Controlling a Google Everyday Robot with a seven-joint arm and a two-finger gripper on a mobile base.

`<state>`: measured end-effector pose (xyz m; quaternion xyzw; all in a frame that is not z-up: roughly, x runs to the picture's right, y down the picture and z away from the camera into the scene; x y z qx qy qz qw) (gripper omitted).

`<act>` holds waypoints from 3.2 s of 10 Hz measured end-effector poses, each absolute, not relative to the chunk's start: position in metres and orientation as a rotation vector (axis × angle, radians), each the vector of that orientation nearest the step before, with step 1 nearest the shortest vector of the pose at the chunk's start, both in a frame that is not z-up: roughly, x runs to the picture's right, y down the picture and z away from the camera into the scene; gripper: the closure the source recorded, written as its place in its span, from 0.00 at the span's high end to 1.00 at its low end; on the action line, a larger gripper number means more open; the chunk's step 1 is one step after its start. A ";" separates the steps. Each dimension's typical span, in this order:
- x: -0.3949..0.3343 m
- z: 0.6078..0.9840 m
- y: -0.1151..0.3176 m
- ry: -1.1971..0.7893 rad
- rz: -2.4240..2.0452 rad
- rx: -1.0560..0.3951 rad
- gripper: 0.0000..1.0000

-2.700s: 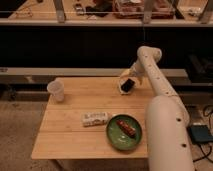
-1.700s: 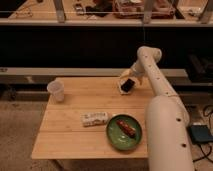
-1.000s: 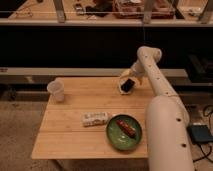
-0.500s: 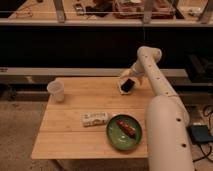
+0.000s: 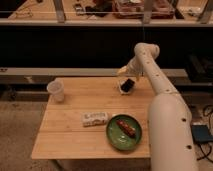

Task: Pick up the ceramic cup

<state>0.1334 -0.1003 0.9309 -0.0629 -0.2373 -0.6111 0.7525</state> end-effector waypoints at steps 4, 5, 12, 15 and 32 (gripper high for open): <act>0.008 0.835 -0.137 -0.552 -1.561 0.126 0.80; -0.008 0.820 -0.139 -0.554 -1.592 0.161 0.80; -0.096 0.770 -0.139 -0.638 -1.713 0.306 0.80; -0.175 0.754 -0.128 -0.726 -1.786 0.379 0.80; -0.252 0.721 -0.062 -0.892 -1.745 0.146 0.80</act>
